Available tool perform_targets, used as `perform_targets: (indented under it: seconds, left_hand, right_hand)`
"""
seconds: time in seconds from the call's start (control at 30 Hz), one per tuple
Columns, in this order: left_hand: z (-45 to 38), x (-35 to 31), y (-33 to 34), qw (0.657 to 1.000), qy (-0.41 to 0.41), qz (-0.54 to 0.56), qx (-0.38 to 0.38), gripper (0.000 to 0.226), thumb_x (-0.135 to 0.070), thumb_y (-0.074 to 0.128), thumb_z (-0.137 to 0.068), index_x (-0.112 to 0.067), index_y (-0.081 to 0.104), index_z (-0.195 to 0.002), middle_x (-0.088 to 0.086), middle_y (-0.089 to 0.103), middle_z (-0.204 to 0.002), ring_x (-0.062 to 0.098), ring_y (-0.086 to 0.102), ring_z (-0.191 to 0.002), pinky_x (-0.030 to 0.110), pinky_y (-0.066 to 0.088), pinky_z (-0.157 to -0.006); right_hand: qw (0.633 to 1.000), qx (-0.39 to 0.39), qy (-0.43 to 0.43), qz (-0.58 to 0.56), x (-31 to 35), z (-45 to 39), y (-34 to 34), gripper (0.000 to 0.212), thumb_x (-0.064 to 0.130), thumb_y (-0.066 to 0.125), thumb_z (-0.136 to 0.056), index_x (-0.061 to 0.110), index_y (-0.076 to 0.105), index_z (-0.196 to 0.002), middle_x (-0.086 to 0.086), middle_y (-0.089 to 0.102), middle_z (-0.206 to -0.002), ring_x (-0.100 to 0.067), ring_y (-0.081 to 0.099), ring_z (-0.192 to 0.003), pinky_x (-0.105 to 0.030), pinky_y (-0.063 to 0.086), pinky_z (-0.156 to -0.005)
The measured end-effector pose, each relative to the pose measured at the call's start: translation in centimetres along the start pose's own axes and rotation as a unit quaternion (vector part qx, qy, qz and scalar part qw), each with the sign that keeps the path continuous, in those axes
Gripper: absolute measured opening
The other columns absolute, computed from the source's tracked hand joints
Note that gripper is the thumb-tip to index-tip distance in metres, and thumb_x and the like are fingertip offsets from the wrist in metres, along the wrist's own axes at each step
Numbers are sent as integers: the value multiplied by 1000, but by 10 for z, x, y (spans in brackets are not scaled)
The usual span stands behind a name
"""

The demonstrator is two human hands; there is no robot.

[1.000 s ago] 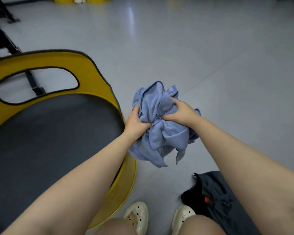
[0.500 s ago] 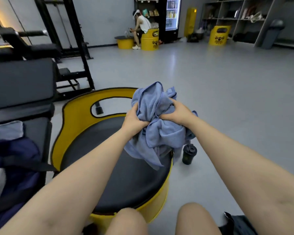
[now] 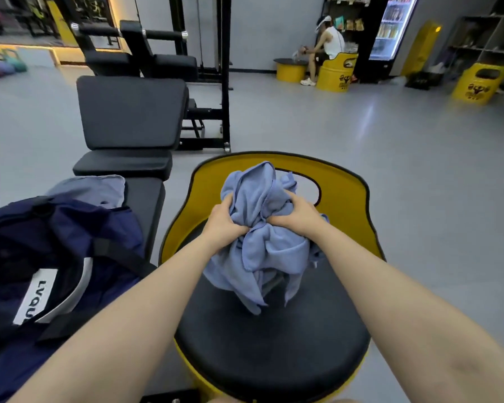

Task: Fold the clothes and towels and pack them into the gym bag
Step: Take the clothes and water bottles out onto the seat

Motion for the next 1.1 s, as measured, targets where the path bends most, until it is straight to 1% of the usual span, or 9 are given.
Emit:
perform_targets:
  seconds: [0.17,0.3,0.4,0.53,0.63,0.77,0.83,0.93,1.1]
  left_hand:
    - [-23,65,-12,998,-43,-37,-18,71,-19,81,-63,-20,46,-125,9,60,-115,23,60,-103,39,54,-86]
    - [-31,118,-9,987,-112,-111,-23,78,-25,79,-68,-22,39,-135,13,46,-122,30,49,-112,46,48,-93]
    - [-28,142,-9,975,-144,-164,-34,94,-45,75,-67,-26,26,-145,15,39,-130,33,38,-125,47,40,-102]
    - [-19,156,-16,920,-215,-328,-9,101,-60,61,-80,-32,-6,-150,13,3,-156,40,12,-141,52,26,-110]
    - [-13,129,-16,872,-138,-468,-38,87,-55,46,-91,-31,-15,-149,9,-15,-158,37,-4,-145,57,18,-112]
    - [1,99,11,880,-11,-474,-24,56,-46,17,-98,-37,-3,-150,-5,-2,-160,23,-3,-147,58,17,-112]
    - [11,100,24,884,-7,-468,-1,66,-64,-6,-83,-45,-6,-146,-12,-5,-159,23,-7,-147,61,13,-112]
    - [22,123,37,869,-20,-492,43,80,-82,-25,-61,-55,-22,-136,-18,-31,-150,25,-19,-145,63,5,-110]
    - [25,160,44,854,-26,-513,86,87,-89,-23,-50,-53,-40,-128,-19,-50,-139,24,-38,-133,68,4,-108]
  right_hand:
    - [998,50,-11,-21,-15,-47,52,43,29,70,-83,19,55,-121,-3,65,-107,-17,57,-96,-32,49,-84]
    - [998,62,-21,-25,-40,-75,91,39,30,70,-79,21,56,-115,-2,66,-104,-17,61,-95,-42,53,-85]
    - [997,74,-11,36,-61,-88,115,71,56,67,-70,30,42,-131,0,55,-124,-23,55,-111,-47,51,-86]
    - [991,62,6,116,-77,-98,125,102,70,60,-73,33,5,-151,2,14,-157,-30,17,-143,-54,34,-107]
    - [986,20,-28,166,-70,-91,119,105,77,54,-73,35,-3,-151,6,-3,-160,-29,-3,-147,-56,22,-113]
    - [978,1,-54,199,-69,-67,113,93,78,43,-78,43,-3,-150,8,-14,-160,-30,-12,-146,-56,12,-115]
    - [980,4,-73,187,-74,-52,112,85,78,41,-78,50,0,-147,12,-17,-159,-28,-14,-146,-58,10,-115]
    - [982,51,-99,153,-90,-36,122,84,77,48,-75,62,-4,-139,21,-24,-154,-26,-19,-145,-65,9,-113]
    - [973,122,-91,173,-114,-40,146,112,67,70,-67,63,-19,-134,28,-42,-143,-31,-23,-144,-71,11,-108]
Point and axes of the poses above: each hand's wrist, its own z-axis away from the middle knuckle, its own y-axis out of the palm, x = y × z, the point moved 8 cm from there along -z, towards the middle knuckle
